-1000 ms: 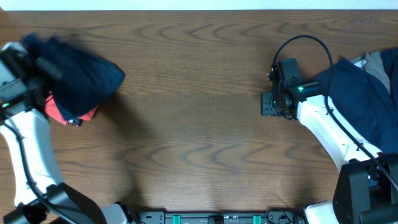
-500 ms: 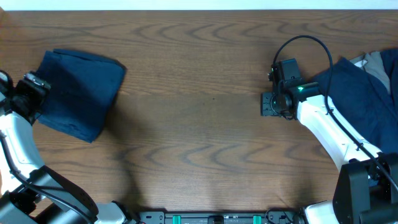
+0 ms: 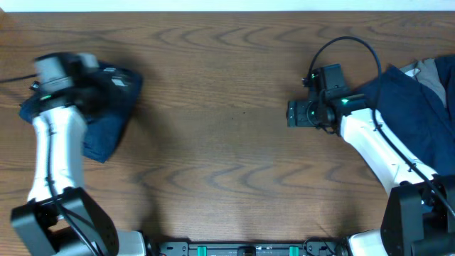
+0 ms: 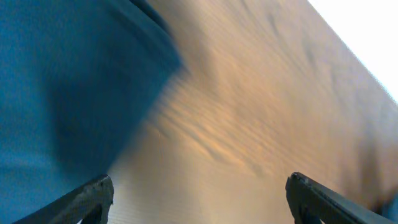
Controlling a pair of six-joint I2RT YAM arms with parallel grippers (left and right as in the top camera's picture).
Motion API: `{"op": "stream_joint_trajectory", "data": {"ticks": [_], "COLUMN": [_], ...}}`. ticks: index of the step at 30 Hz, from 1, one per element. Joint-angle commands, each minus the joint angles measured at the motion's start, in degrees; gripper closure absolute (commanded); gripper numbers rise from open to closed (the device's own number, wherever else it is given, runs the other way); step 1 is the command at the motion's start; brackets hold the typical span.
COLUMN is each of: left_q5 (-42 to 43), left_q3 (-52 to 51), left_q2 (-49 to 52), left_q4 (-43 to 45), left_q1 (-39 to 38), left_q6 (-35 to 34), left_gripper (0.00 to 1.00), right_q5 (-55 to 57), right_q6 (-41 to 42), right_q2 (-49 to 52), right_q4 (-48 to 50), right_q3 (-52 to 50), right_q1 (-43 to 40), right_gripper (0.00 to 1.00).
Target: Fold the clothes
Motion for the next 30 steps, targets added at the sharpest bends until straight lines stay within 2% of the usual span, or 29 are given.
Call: {"op": "stream_joint_trajectory", "data": {"ticks": [1,2,3,6,11,16,19,23,30], "left_q5": [-4.9,-6.67,-8.52,-10.45,-10.64,-14.23,-17.29,-21.9,-31.65], "left_q3": [0.24,0.24,0.24,0.24,0.26,-0.22,-2.69,-8.66,-24.7], "left_q2": [1.2,1.66,2.01,2.38,1.46,-3.3,-10.1,-23.61,-56.48], "left_q4": [-4.11,-5.86,-7.96,-15.65,-30.1,-35.89,-35.15,-29.64,-14.34], "left_q1": [-8.72,-11.19,-13.73,-18.82,-21.2,-21.42,-22.58,-26.21,-35.41], "left_q6": [3.69,3.72,4.11,7.43,7.45,6.78,6.25,5.49,3.82], "left_gripper": [0.06,0.05,0.03,0.02,0.02,0.02,0.02,0.02,0.02], "right_q5": [-3.56,-5.42,-7.65,-12.37,-9.84,-5.16,-5.18,-5.22,1.77], "right_q6": [-1.51,-1.51,-1.49,-1.46,-1.44,-2.25,-2.84,-2.73,-0.17], "right_q2": [-0.68,-0.68,-0.68,-0.7,-0.7,-3.17,-7.91,-20.2,-53.51], "right_q4": [0.07,-0.13,-0.59,-4.85,-18.6,-25.44,-24.83,-17.53,-5.25], "right_q3": [0.26,0.26,0.26,0.28,0.31,0.22,-1.22,-7.69,-24.04], "right_q1": [-4.9,-6.23,-7.76,-11.89,-16.87,-17.22,-16.46,-14.95,-10.29], "right_gripper": [0.11,0.08,0.01,0.01,0.01,0.01,0.01,0.01,0.01]}}
